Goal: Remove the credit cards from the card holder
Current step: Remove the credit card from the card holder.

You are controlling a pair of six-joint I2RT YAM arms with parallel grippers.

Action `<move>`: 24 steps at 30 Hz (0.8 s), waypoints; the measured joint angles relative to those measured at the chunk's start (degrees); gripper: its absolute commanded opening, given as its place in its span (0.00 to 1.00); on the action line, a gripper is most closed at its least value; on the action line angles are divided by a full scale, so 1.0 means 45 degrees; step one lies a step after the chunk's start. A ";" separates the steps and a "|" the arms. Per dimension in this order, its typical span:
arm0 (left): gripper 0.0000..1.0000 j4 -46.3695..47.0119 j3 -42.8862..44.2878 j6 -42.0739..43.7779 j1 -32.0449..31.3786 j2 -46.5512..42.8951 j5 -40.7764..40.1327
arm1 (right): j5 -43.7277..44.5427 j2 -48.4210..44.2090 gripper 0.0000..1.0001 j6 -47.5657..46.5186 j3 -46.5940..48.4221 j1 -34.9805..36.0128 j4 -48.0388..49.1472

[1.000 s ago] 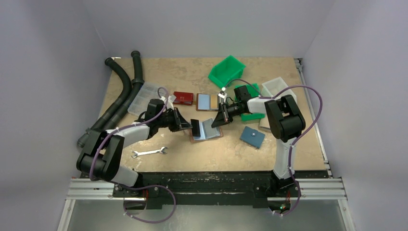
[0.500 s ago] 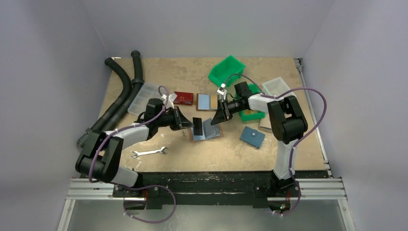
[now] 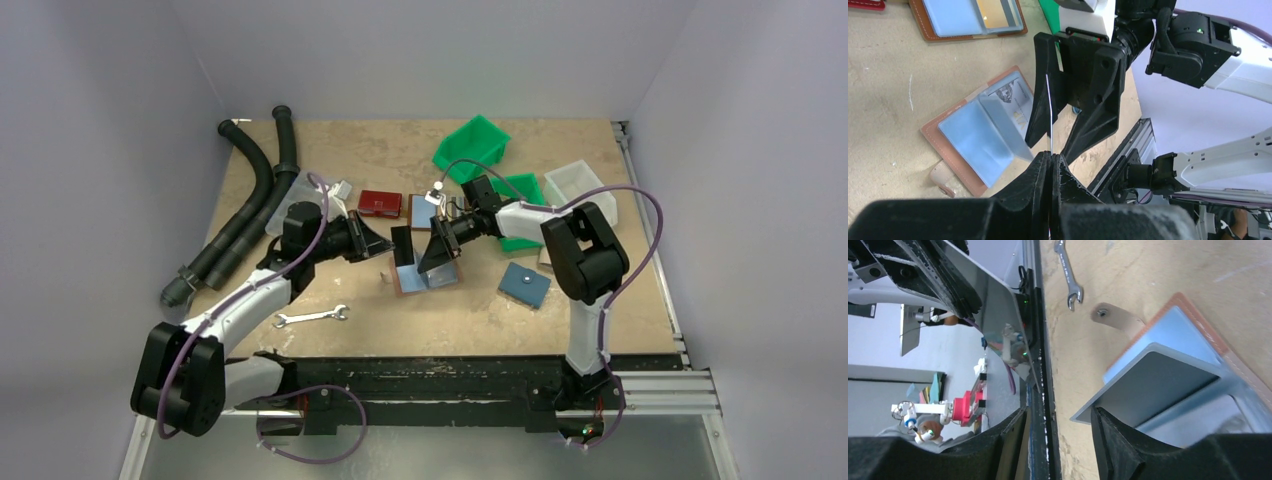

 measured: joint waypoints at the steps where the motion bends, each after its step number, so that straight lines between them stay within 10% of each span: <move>1: 0.00 -0.0136 0.0000 0.0005 0.0005 -0.0141 -0.0121 | -0.0126 0.0000 0.57 0.0102 0.0000 0.0136 0.0117; 17: 0.00 -0.0913 0.0000 0.0131 0.0015 -0.0996 -0.0748 | -0.0418 -0.0005 0.60 0.0078 0.0058 0.0427 0.0223; 24: 0.00 -0.0321 -0.0291 0.0087 0.0024 -0.0782 -0.0063 | -0.0039 -0.0724 0.76 -0.2501 0.0612 -0.0481 -0.2093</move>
